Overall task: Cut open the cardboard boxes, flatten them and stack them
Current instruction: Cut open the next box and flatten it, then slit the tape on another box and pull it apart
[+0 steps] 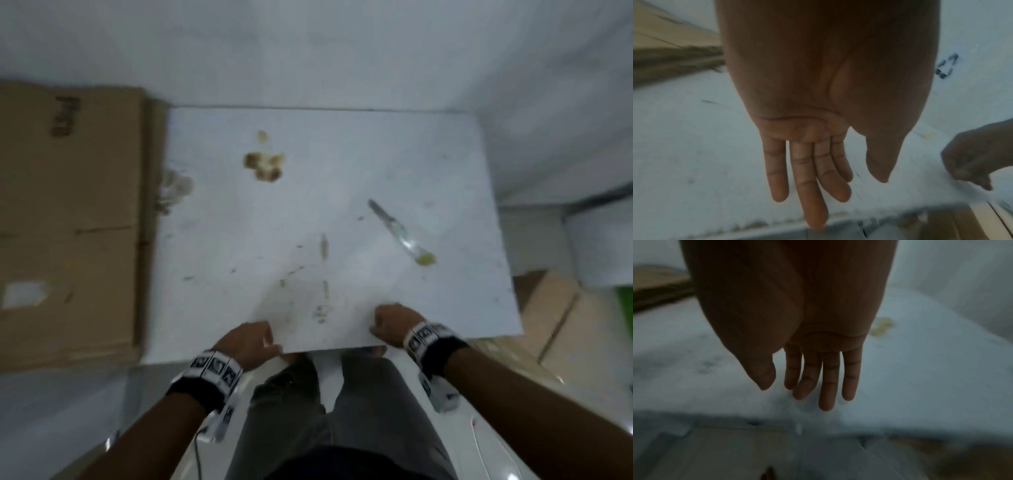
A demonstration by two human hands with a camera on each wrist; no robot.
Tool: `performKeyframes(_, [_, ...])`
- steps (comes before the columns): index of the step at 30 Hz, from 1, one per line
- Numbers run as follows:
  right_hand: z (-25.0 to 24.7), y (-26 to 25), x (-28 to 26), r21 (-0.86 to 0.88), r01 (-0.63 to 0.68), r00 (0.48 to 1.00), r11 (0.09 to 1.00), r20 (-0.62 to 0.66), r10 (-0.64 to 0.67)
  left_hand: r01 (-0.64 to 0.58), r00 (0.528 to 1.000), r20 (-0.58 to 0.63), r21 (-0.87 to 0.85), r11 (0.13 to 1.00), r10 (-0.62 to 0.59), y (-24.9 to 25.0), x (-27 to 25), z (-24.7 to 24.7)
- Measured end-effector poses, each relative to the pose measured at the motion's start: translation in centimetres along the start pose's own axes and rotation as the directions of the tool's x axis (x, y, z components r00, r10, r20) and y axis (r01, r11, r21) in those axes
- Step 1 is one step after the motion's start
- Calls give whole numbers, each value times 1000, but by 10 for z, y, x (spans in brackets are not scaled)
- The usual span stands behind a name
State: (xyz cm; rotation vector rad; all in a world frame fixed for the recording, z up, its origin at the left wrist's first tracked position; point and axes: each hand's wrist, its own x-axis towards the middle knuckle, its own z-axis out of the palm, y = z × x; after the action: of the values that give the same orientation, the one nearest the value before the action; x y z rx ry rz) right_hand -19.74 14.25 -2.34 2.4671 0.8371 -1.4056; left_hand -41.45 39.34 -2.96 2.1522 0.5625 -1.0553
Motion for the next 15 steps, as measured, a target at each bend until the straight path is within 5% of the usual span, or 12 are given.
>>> performKeyframes(3, [66,103,-61,257,-275,961,926,72,266,-39,992,126,127,991,23,23,13,34])
performKeyframes(7, [173,208,-127,558,-533,823,636,170,542,-15,970,236,265,964,-50,44,22,64])
performKeyframes(11, [269,278,-161,675,-632,731,380,356,582,108,956,239,259,960,-172,75,32,84])
performKeyframes(15, [284,333,-171,742,-581,771,335,369,519,249,934,218,169,954,-282,116,41,109])
